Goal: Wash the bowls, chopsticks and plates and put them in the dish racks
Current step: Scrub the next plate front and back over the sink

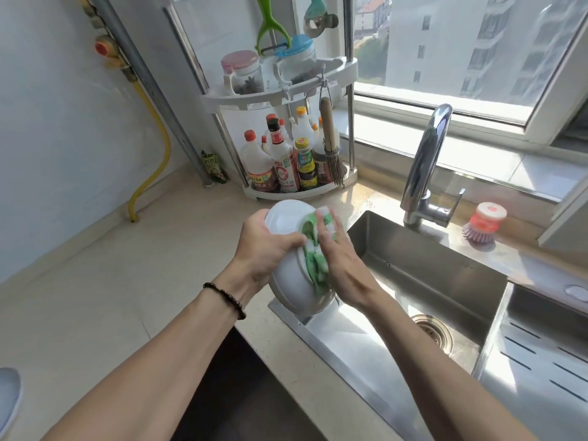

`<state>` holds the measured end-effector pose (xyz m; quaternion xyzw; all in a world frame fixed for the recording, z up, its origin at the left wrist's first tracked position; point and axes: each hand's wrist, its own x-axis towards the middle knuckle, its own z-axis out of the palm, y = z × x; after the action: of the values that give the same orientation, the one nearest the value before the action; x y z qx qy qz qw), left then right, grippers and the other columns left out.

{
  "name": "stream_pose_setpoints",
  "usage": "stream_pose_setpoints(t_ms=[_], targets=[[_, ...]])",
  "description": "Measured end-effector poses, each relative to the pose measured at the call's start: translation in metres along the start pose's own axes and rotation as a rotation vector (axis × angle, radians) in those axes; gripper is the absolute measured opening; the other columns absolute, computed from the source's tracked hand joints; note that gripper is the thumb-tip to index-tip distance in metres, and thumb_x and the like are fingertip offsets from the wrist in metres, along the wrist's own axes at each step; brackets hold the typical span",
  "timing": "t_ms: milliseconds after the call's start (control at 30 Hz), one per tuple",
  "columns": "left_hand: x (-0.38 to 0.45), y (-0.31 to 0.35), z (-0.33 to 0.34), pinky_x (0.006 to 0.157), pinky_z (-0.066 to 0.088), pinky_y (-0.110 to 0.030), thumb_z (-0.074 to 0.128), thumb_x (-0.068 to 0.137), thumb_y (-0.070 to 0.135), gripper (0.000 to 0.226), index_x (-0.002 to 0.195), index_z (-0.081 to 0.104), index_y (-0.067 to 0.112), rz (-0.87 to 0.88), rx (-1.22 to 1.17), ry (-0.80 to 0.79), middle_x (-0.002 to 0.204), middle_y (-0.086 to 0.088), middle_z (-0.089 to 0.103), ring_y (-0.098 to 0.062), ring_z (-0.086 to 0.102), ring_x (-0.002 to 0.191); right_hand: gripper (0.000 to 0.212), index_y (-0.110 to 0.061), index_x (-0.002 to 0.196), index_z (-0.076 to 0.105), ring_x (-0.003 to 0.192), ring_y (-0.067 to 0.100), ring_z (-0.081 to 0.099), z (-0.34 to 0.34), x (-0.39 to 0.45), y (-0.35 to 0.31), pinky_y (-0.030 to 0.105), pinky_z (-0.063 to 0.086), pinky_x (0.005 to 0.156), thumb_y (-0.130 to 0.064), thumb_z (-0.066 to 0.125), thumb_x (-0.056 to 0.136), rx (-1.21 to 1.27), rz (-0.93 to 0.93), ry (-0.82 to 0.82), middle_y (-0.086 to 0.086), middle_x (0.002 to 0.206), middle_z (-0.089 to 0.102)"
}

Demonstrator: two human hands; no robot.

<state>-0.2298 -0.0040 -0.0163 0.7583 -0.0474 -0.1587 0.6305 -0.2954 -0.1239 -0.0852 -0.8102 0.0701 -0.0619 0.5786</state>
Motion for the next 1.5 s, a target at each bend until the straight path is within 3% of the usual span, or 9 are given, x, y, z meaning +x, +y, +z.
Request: stream_pose_setpoints(t_ms=[200,333,667,800,900,1067,1200,1367,1500], targets=[[0.001,0.002,0.001,0.070,0.061,-0.036,0.075,0.071,-0.015,0.037,0.096,0.063,0.011,0.002,-0.010,0.035,0.098,-0.011,0.070,-0.026,0.069,0.088,0.105,-0.040,0.156,-0.007,0.140,-0.007,-0.032,0.003,0.002,0.003,0.024,-0.016,0.117,-0.095,-0.010,0.066,-0.112,-0.053,-0.019,-0.019,0.158,-0.028],[0.001,-0.002,0.006,0.061,0.059,-0.028,0.075,0.073,-0.012,0.035,0.094,0.062,0.012,0.012,-0.022,0.128,0.095,-0.007,0.069,-0.022,0.067,0.083,0.089,-0.035,0.159,0.002,0.153,0.011,-0.004,0.005,0.005,0.002,0.046,0.002,0.126,-0.084,0.004,0.084,0.019,0.061,0.017,-0.007,0.168,-0.006],[0.006,-0.013,0.008,0.059,0.057,-0.028,0.078,0.071,-0.001,0.038,0.105,0.061,0.006,0.014,-0.148,0.474,0.098,-0.008,0.068,-0.022,0.068,0.083,0.057,-0.039,0.158,0.013,0.150,0.002,-0.004,0.027,-0.020,-0.011,0.028,-0.001,0.120,-0.055,0.015,0.103,-0.159,-0.106,-0.052,-0.011,0.168,0.000],[0.005,-0.005,0.009,0.058,0.051,-0.024,0.078,0.072,0.000,0.039,0.102,0.056,0.011,0.050,-0.114,0.499,0.090,0.003,0.061,-0.011,0.059,0.075,0.064,-0.025,0.157,0.030,0.148,0.023,0.025,0.020,-0.009,-0.004,0.039,0.024,0.120,-0.054,0.013,0.102,0.020,0.062,0.037,0.008,0.165,0.021],[0.007,-0.001,0.010,0.056,0.049,-0.023,0.079,0.072,0.000,0.041,0.105,0.056,0.011,0.057,-0.144,0.512,0.090,0.003,0.061,-0.012,0.060,0.076,0.059,-0.034,0.159,0.016,0.154,0.014,-0.003,0.033,-0.010,-0.006,0.041,0.004,0.125,-0.054,0.014,0.103,0.029,0.046,0.073,-0.006,0.168,-0.001],[-0.002,0.003,-0.002,0.063,0.054,-0.028,0.077,0.073,-0.004,0.041,0.105,0.057,0.014,0.098,-0.064,0.334,0.096,-0.001,0.065,-0.015,0.063,0.084,0.068,-0.049,0.154,0.018,0.148,0.028,0.027,0.034,0.001,0.021,0.053,0.027,0.118,-0.077,0.009,0.093,0.176,0.171,0.176,0.008,0.166,0.020],[-0.011,0.000,-0.012,0.072,0.057,-0.033,0.080,0.071,-0.008,0.048,0.104,0.057,0.019,0.122,0.045,0.003,0.107,-0.008,0.067,-0.020,0.066,0.097,0.072,-0.017,0.096,0.060,0.087,0.030,0.064,0.001,0.033,0.015,0.045,0.052,0.078,-0.073,0.015,0.094,0.376,0.349,0.337,0.013,0.094,0.064],[-0.018,-0.002,-0.006,0.061,0.053,-0.017,0.082,0.071,-0.007,0.046,0.100,0.059,0.020,0.196,0.195,-0.094,0.094,0.002,0.067,0.002,0.067,0.075,0.049,-0.028,0.147,0.047,0.126,0.007,0.037,-0.012,0.037,-0.022,0.029,0.025,0.108,-0.044,0.020,0.109,0.091,-0.047,0.204,-0.001,0.141,0.048],[-0.016,0.002,-0.012,0.062,0.052,-0.016,0.083,0.070,-0.003,0.049,0.100,0.057,0.026,0.264,0.369,-0.162,0.099,0.000,0.065,-0.010,0.065,0.087,0.053,-0.018,0.103,0.064,0.108,0.027,0.062,-0.017,0.041,0.003,0.050,0.047,0.101,-0.051,0.023,0.108,0.244,0.094,0.258,0.005,0.110,0.066]])
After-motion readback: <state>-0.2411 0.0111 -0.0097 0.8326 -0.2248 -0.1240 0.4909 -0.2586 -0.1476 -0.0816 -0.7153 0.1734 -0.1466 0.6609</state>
